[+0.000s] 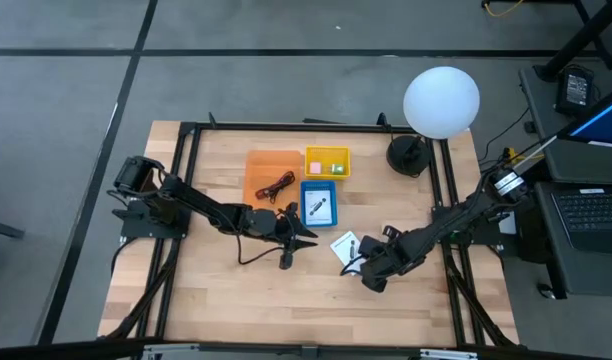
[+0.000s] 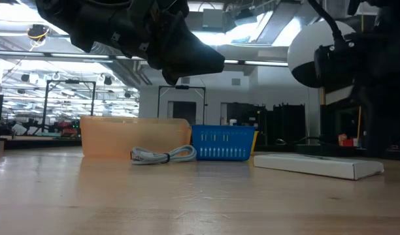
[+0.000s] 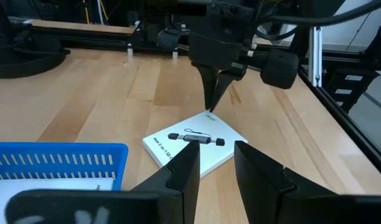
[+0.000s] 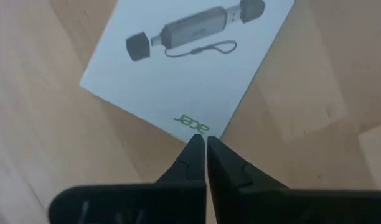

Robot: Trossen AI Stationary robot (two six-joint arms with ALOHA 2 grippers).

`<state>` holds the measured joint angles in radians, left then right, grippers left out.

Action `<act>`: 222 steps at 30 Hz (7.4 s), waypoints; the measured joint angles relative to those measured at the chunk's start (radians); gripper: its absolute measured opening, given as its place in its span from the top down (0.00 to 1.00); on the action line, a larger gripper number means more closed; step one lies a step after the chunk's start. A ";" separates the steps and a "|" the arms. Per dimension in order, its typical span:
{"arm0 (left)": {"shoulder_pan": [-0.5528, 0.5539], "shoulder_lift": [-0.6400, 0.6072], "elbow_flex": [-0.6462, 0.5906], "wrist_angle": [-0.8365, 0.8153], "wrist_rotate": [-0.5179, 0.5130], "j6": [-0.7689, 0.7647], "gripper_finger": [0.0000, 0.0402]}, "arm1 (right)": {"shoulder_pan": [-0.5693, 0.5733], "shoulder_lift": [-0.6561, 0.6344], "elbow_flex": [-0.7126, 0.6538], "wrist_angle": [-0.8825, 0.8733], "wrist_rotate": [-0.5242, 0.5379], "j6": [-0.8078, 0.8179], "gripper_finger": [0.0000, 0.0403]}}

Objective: Pick and place items into bin
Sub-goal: Put the card reader box into the blue bin

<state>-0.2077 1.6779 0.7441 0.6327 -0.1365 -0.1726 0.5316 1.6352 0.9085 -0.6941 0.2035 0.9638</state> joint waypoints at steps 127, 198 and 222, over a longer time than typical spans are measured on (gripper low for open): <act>-0.085 0.284 0.284 -0.422 -0.179 -1.011 0.45 | 0.004 0.083 0.000 0.128 0.050 -0.215 1.00; -0.084 0.218 0.320 -0.393 0.003 -0.669 0.92 | 0.064 -0.117 -0.003 0.183 0.215 -0.235 1.00; -0.062 -0.130 0.320 -0.758 -0.204 -0.087 0.92 | 0.097 -0.322 -0.056 0.380 0.513 -0.469 1.00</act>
<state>-0.2693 1.5475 1.0645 -0.1255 -0.3404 -0.2595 0.6285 1.3130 0.8530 -0.3143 0.7165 0.4946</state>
